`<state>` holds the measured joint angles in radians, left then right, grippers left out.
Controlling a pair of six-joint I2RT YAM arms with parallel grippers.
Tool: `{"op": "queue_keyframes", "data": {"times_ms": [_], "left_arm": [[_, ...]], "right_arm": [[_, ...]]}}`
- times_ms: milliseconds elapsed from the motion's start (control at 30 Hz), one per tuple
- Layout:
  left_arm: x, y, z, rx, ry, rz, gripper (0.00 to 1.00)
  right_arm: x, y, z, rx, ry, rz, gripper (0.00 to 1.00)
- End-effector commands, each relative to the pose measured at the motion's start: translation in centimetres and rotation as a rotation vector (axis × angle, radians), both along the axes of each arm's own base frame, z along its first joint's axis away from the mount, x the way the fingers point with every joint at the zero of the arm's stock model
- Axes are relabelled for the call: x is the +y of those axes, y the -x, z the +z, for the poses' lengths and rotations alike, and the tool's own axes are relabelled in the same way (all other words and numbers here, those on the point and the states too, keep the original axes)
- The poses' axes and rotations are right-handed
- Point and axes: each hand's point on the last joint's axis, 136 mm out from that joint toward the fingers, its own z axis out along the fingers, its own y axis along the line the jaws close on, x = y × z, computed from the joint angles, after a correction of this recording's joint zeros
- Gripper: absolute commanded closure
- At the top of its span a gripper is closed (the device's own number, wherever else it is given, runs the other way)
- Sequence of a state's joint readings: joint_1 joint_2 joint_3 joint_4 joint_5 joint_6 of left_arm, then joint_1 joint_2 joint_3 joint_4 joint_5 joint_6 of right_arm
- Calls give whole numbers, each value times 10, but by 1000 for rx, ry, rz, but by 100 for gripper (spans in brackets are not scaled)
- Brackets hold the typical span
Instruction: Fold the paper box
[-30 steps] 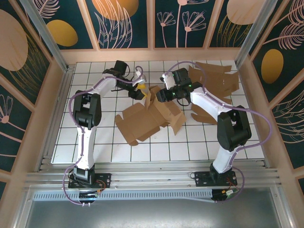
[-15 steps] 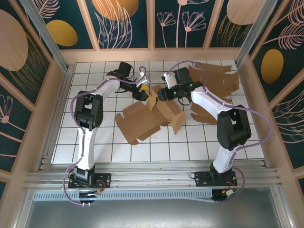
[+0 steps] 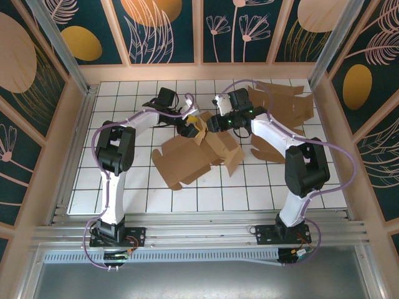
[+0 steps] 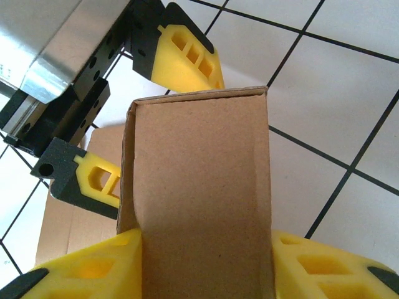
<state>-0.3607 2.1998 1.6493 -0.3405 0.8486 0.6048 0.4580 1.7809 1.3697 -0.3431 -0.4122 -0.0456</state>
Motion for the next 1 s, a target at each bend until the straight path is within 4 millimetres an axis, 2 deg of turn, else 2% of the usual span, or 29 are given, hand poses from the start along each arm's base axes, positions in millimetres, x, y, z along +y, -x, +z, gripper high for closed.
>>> {"op": "queue_keyframes", "data": {"times_ms": [0, 100, 200, 300, 367, 567, 667, 767, 867, 967], "left_arm": [[-26, 11, 3, 18, 47, -42, 27], [-29, 1, -5, 48, 16, 14, 33], [-31, -5, -12, 60, -20, 71, 47], [-30, -9, -20, 50, -69, 131, 58], [-28, -10, -27, 55, -101, 180, 60], [-20, -15, -36, 82, -123, 297, 65], [-23, -19, -30, 74, -93, 330, 68], [-29, -25, -20, 73, -49, 356, 81], [-34, -26, -22, 75, -44, 372, 95], [-34, -28, -27, 67, -75, 410, 100]], "right_arm": [[22, 8, 10, -9, -80, 75, 53], [23, 9, 10, -4, -87, 77, 53], [23, 10, 11, 4, -96, 78, 53], [24, 11, 15, 32, -133, 71, 48], [24, 13, 22, 60, -178, 69, 42], [17, 21, 43, 91, -316, 72, 32], [10, 19, 30, 94, -292, 41, 31], [8, 14, 14, 124, -256, 15, 31], [8, 8, 6, 141, -248, -6, 31], [7, 4, 2, 144, -237, -27, 34]]}}
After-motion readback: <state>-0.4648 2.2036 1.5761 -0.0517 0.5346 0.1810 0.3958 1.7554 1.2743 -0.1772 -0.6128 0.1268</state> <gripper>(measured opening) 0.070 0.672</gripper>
